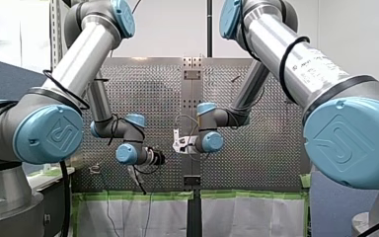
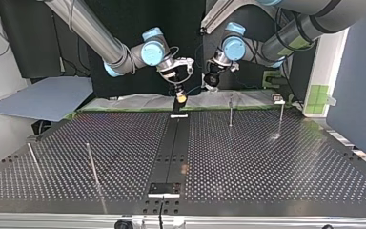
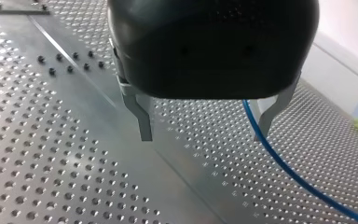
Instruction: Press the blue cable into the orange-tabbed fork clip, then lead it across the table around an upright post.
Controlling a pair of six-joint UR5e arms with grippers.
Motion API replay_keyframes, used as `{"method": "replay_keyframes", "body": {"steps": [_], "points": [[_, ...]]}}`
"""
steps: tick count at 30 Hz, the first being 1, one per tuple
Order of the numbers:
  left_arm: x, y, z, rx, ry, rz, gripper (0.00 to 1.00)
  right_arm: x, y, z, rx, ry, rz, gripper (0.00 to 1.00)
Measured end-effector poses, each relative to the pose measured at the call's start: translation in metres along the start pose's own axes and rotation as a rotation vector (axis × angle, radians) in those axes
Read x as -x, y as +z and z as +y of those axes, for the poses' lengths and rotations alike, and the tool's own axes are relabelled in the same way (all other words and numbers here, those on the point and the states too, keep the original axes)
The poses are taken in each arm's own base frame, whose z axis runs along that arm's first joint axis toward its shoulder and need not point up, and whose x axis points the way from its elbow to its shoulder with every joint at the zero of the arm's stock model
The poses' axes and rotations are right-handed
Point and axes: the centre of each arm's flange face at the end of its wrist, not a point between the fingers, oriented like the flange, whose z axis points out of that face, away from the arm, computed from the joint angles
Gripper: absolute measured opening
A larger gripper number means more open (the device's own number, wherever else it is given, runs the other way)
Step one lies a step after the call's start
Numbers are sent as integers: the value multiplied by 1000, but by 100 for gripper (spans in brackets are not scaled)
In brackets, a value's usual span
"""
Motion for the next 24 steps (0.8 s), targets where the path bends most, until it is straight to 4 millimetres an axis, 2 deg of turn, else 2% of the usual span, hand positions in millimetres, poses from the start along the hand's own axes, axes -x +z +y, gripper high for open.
{"method": "replay_keyframes", "body": {"steps": [24], "points": [[3,6,-1,0,-213,-28,100,2,-6,-18,-26,-2,-44,0]]}}
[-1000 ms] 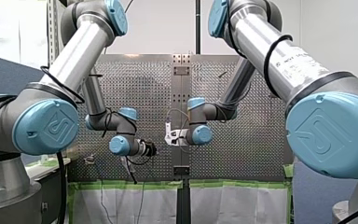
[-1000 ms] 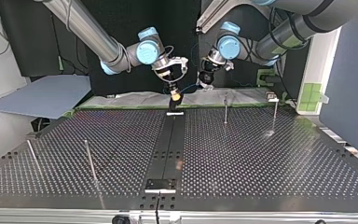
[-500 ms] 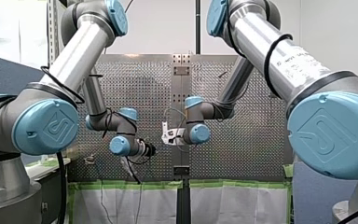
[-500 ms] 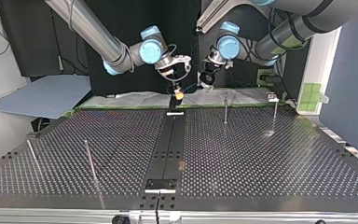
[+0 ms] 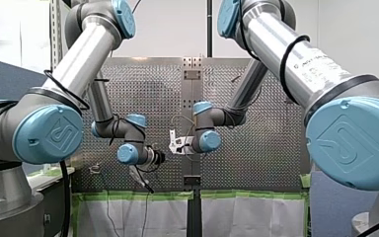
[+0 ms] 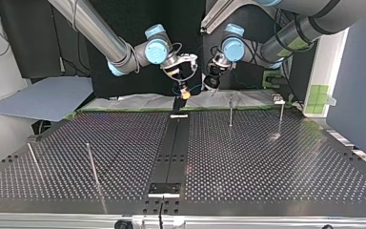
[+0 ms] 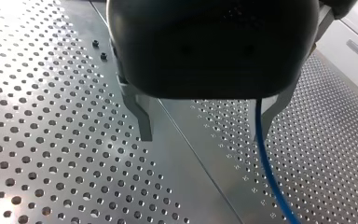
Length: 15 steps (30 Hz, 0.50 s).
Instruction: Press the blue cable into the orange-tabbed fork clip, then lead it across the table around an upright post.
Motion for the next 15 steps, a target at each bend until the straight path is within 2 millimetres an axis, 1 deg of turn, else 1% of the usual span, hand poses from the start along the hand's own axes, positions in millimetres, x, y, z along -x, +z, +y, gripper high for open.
{"method": "replay_keyframes", "body": {"steps": [4,5,6,7,12,13,14,15], "points": [[-1,-1,1,11,-35,-3,100,0,0,0,0,1,-2,0],[-1,-2,1,18,-41,-5,90,0,0,0,0,2,-2,0],[-1,-2,2,26,-43,-8,90,0,0,0,0,2,-3,0],[-1,-3,3,40,-42,-12,81,0,0,0,0,2,-3,0],[1,-6,7,83,-8,-33,81,0,0,0,0,3,-3,0],[2,-6,7,88,4,-37,30,0,0,0,0,3,-3,0],[2,-6,7,91,13,-39,16,0,0,0,0,3,-3,0],[2,-7,7,95,21,-39,16,0,0,0,0,3,-3,0]]}}
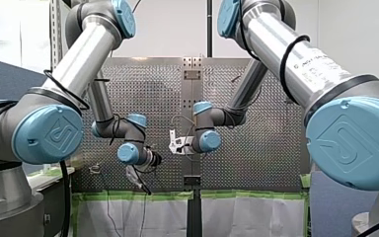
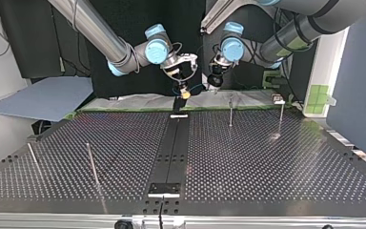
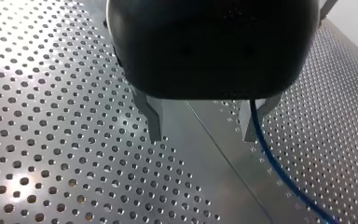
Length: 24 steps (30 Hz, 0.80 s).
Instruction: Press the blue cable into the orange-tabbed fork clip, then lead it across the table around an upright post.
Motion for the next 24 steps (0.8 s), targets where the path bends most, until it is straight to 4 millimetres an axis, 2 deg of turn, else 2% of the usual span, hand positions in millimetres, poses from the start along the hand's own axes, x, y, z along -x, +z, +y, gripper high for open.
{"method": "replay_keyframes", "body": {"steps": [1,15,20,24], "points": [[0,0,0,4,11,1,0,0,0,0,0,0,0,0],[-3,-2,-1,4,122,9,0,0,0,0,0,1,0,0],[0,-6,5,57,157,4,0,0,0,2,3,3,1,0],[-2,-18,16,125,195,12,0,0,1,4,6,11,1,0]]}}
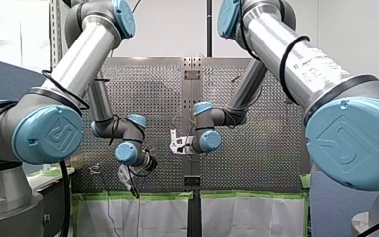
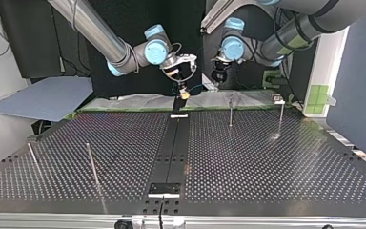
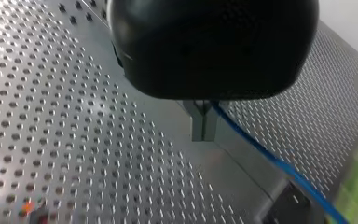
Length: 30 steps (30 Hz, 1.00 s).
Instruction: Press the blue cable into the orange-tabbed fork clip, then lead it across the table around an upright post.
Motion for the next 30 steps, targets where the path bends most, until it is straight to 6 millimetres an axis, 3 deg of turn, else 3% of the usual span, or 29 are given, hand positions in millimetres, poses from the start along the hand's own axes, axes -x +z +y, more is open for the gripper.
{"method": "replay_keyframes", "body": {"steps": [10,19,30], "points": [[-5,-21,23,113,92,-20,0,12,3,3,-1,15,-4,0],[8,-16,30,155,92,-126,0,51,12,4,-12,33,-8,0],[26,-5,34,170,83,-234,0,75,30,11,-24,77,37,0]]}}
